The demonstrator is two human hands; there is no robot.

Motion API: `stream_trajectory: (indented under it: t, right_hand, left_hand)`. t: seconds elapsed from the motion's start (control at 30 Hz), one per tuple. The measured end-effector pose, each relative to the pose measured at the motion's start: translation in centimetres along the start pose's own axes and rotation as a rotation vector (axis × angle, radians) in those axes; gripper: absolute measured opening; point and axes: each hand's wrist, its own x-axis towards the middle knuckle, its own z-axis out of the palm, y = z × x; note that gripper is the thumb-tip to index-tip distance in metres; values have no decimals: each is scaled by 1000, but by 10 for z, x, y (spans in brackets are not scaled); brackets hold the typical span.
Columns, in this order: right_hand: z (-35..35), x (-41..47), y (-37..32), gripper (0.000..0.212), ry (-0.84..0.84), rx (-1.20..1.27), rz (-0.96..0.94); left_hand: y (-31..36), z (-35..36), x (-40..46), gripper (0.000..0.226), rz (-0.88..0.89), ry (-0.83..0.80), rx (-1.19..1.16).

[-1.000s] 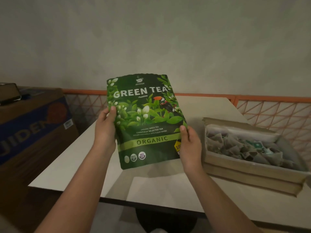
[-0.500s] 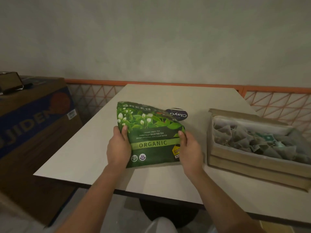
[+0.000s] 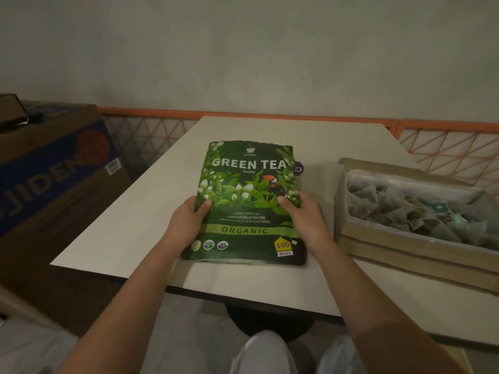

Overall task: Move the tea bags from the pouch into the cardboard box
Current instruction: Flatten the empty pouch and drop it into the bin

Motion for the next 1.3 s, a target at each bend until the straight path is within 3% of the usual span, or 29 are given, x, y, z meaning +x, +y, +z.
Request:
stream_trajectory:
  t: [0.17, 0.33, 0.57, 0.8, 0.93, 1.03, 1.07, 1.13, 1.2, 1.3]
  right_hand:
    - [-1, 2, -4, 20, -57, -24, -44]
    - [-1, 3, -6, 17, -22, 78, -33]
    - [15, 19, -16, 23, -41, 301, 57]
    - [28, 45, -48, 28, -84, 421, 154]
    - [24, 55, -84, 29, -30, 379, 238]
    - [11, 61, -117, 17, -51, 406, 251]
    - [7, 63, -130, 16, -64, 393, 249]
    - [-5, 63, -156, 21, -73, 335, 228]
    - [-16, 62, -179, 24, -106, 392, 267]
    - [-35, 59, -208, 21, -147, 473, 457]
  left_hand:
    - [10, -4, 8, 21, -118, -35, -428]
    - [12, -3, 15, 16, -105, 47, -482]
    - [4, -18, 39, 23, -70, 9, -353]
    - [31, -44, 63, 21, -135, -31, -424]
    - [62, -74, 65, 22, -331, -142, -640]
    - [90, -96, 61, 50, -551, -241, -841]
    - [100, -103, 58, 54, -578, -304, -866]
    - [126, -111, 54, 39, -518, -425, -795]
    - [154, -113, 53, 27, -518, -388, -732]
    - [178, -111, 54, 41, -472, -185, -693]
